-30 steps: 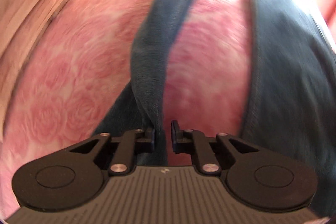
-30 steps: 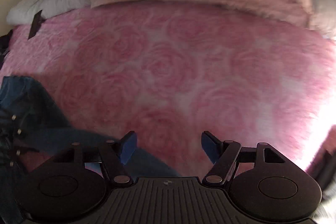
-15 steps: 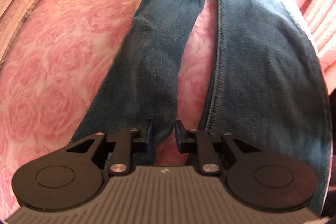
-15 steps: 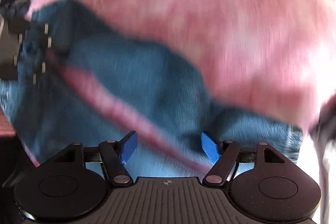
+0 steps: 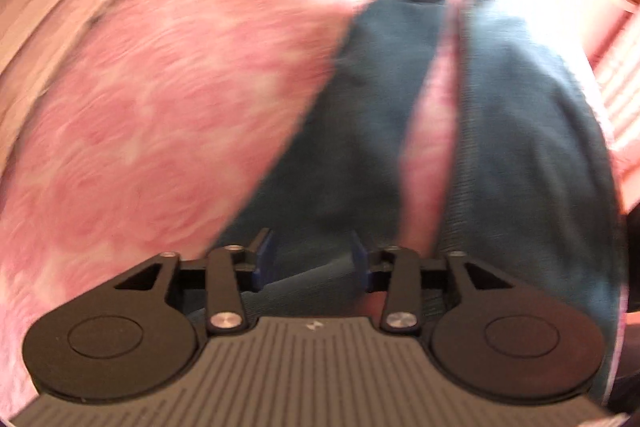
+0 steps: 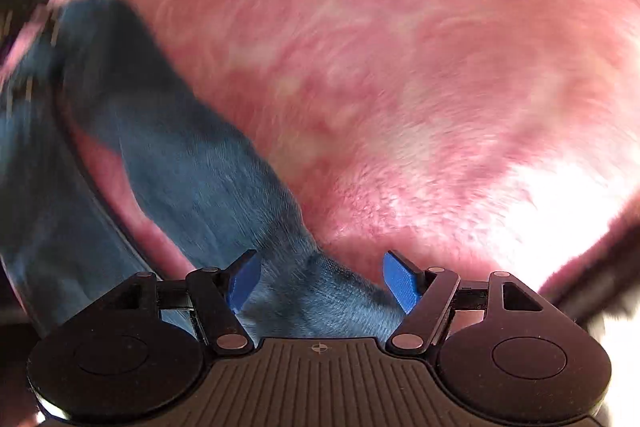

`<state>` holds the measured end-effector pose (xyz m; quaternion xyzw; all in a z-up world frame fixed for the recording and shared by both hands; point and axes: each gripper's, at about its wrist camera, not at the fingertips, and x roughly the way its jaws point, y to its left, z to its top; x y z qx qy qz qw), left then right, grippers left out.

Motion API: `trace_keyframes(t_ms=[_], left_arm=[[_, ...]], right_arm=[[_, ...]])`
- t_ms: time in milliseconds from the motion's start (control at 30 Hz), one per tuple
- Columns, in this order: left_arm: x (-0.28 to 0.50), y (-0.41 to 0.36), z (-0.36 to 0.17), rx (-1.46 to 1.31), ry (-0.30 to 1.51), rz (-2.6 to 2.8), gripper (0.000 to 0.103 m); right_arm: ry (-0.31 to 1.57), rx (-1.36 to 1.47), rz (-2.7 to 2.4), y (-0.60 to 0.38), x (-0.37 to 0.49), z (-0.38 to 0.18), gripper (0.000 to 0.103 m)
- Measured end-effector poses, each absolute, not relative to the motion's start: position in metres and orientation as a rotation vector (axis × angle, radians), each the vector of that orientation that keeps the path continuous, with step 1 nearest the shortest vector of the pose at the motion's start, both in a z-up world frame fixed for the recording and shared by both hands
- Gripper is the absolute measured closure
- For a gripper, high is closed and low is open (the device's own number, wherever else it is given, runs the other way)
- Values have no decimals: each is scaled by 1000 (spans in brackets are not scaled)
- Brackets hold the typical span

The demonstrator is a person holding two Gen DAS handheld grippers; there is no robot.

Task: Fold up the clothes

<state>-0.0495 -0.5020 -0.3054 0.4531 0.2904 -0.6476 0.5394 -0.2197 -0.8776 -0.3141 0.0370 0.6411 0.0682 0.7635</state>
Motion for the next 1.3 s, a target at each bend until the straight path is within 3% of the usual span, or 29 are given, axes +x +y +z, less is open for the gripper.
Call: trace_keyframes(t_ms=[233,267,300,333,367,400,467,500,633,833,1000,1067,1100,1133,1267,1300], left_arm=[[26,-532,-340,1084,839,-1431,57],[33,-536,-348,1096,881,-1434,57],[39,-539,-355,1109,923,-1438,57],[42,-541,-362,1123,964,-1444,56],[43,-542,-363,1128,978,-1446,56],[42,-540,-358,1123,958,-1445,57],[41,-536,-348,1112,918,-1442,73],[41,-535,-343,1107,898,-1440,90],[38,-528,-323,1084,817,-1433,97],[58,-517,-285,953,726,-1339,99],[85,-524,-296,932,736,-1164,99],[94,-529,-305,932,766,-1065,98],[97,-529,-306,923,777,-1035,96],[100,-529,-308,915,788,-1005,95],[98,-527,-305,884,800,-965,92],[88,-526,-300,888,783,-998,86]], right_arm=[[1456,70,223,-877,-220,-337,33],[1454,50,224,-875,-224,-335,40],[1460,27,214,-873,-229,-334,65],[1467,5,204,-871,-234,-333,98],[1462,-14,176,-871,-238,-330,101],[1453,8,156,-874,-242,-325,101],[1426,20,89,-876,-248,-310,102],[1407,16,63,-876,-250,-300,102],[1323,-17,-19,-873,-246,-257,102],[1177,-77,-154,-890,-215,-218,102],[1060,-16,-265,-917,-177,-222,100],[1011,23,-317,-928,-166,-228,85],[986,42,-343,-934,-160,-230,63],[961,62,-369,-940,-154,-233,51],[963,172,-422,-954,-156,-252,49],[995,188,-422,-952,-164,-260,49]])
